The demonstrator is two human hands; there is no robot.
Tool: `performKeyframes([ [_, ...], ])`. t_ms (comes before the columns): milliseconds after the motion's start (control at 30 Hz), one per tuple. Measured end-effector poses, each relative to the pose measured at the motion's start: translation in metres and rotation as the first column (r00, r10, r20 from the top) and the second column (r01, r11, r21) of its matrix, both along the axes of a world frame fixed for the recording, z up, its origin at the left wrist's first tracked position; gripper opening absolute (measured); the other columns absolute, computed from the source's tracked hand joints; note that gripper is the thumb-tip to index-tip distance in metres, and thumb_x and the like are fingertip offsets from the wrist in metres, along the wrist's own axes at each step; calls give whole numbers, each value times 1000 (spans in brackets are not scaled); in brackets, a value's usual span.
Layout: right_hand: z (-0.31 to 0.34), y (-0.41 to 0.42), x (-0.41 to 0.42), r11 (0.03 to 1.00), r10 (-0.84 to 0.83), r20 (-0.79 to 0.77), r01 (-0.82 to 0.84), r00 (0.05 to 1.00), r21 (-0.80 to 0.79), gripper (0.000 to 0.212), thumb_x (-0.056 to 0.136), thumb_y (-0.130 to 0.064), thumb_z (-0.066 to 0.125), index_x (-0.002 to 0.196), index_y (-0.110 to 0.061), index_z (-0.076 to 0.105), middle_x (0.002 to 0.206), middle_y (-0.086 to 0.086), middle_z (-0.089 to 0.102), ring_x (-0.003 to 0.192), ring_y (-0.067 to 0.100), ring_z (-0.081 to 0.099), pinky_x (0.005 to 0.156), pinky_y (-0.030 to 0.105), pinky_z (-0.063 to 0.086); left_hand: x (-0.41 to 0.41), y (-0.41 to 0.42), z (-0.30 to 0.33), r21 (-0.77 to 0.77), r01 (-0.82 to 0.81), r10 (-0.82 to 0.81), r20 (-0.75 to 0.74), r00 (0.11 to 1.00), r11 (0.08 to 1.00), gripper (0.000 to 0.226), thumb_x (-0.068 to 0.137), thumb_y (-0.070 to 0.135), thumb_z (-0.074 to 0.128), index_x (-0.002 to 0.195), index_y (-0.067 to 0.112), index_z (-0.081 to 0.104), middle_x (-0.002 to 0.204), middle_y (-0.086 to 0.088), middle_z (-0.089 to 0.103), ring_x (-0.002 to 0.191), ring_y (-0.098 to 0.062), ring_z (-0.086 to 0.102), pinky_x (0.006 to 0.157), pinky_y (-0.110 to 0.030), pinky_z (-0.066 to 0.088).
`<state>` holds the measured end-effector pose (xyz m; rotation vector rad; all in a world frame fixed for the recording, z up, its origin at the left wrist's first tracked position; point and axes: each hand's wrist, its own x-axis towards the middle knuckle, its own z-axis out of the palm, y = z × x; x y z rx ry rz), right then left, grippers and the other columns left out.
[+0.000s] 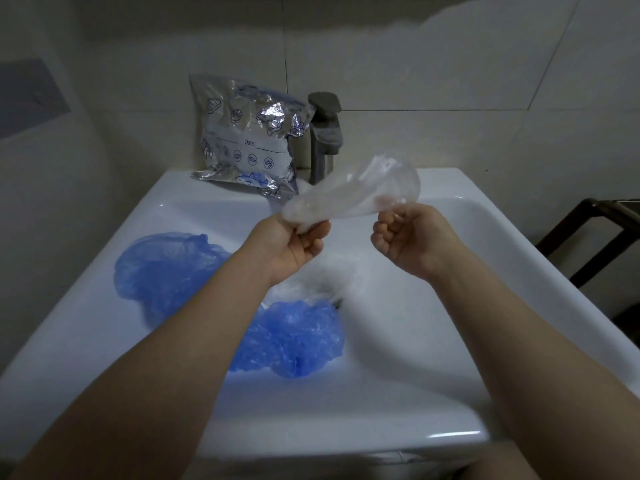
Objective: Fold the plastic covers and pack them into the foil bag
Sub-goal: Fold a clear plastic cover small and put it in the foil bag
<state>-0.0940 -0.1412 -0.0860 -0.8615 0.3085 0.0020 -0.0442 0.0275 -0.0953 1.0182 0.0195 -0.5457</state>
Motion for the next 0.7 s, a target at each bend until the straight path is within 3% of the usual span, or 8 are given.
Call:
performKeyframes([
  [67,-1,-1,-1,999,32,-7,-32,999,24,20,66,-1,43,79,-2,58,52,3,60,46,13,58,53,18,51,-1,-1,0,-46,-2,1,-24,1000,999,28,92,3,36,77,9,58,59,-1,66,51,-9,64,52,-19,47],
  [167,-2,-8,1,998,61,12,-61,998,10,16,86,-4,48,87,0,63,72,6,72,63,14,69,63,21,56,-2,2,1,-99,29,-32,-29,999,995,23,89,3,36,89,7,59,72,-4,71,64,-11,69,67,-23,46],
  [233,-2,-10,1,997,70,39,-69,997,-39,14,89,-4,51,88,-1,64,80,6,73,71,13,70,66,20,57,-1,2,1,-79,42,-41,13,999,996,18,90,0,40,91,6,57,76,-2,72,70,-10,70,70,-22,48],
  [367,-5,-11,3,949,53,15,-46,998,-313,9,90,-7,54,87,-10,63,72,-3,71,63,4,66,54,13,48,-2,-2,-2,154,24,-42,116,992,988,13,94,5,47,88,8,58,66,4,70,65,-6,69,61,-17,49],
  [467,-8,-15,3,846,18,2,-14,1000,-533,5,89,-16,60,85,-16,62,72,-5,66,61,6,59,58,17,42,0,-1,-4,294,2,-43,135,990,956,5,92,12,55,89,13,58,75,3,66,71,-10,67,63,-20,45],
  [567,-8,-17,3,840,7,9,-1,1000,-542,5,88,-15,61,82,-15,60,71,-2,61,59,9,57,58,20,46,3,3,-4,362,-17,-39,148,988,932,4,90,15,56,88,14,59,85,-1,62,75,-12,64,65,-22,45],
  [700,-8,-17,3,830,41,53,-4,998,-558,10,88,-6,58,81,-13,59,59,0,56,50,9,50,48,17,44,2,3,0,343,-41,-21,174,985,939,9,90,11,50,82,12,55,63,0,66,59,-10,66,63,-22,45],
])
